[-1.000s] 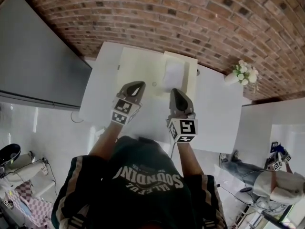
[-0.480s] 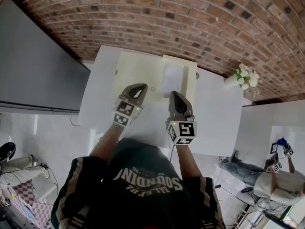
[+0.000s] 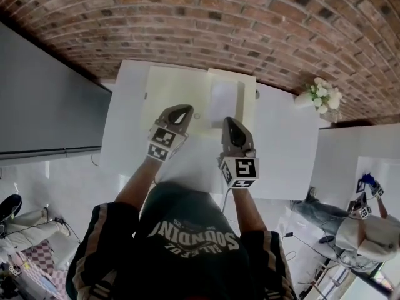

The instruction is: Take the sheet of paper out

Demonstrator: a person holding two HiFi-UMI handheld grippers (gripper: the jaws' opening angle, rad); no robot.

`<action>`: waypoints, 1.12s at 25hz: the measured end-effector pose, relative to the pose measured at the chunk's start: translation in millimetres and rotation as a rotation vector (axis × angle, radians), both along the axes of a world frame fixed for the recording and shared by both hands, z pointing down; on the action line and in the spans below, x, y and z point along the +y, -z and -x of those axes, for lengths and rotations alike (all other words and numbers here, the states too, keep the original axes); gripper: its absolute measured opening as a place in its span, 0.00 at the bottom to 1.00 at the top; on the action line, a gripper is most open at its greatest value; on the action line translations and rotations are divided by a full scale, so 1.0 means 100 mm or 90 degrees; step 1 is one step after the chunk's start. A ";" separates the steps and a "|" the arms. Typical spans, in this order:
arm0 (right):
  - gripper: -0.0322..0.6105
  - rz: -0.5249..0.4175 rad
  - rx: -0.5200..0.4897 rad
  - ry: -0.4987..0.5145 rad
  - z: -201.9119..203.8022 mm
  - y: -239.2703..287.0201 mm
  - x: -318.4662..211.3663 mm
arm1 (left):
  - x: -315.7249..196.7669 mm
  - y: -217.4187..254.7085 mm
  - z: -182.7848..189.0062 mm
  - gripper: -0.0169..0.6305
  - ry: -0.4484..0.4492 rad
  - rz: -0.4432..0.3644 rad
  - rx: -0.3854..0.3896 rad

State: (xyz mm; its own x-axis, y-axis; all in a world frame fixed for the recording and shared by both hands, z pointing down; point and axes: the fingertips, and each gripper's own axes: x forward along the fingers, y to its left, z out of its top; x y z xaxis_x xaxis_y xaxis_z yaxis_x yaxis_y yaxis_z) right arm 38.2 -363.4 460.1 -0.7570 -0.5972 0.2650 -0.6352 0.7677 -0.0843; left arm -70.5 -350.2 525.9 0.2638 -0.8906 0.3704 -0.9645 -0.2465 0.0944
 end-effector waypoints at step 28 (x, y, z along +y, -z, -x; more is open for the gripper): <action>0.05 0.090 0.057 -0.036 0.09 -0.85 -0.36 | -0.55 -1.14 -0.19 0.17 -0.051 0.168 0.105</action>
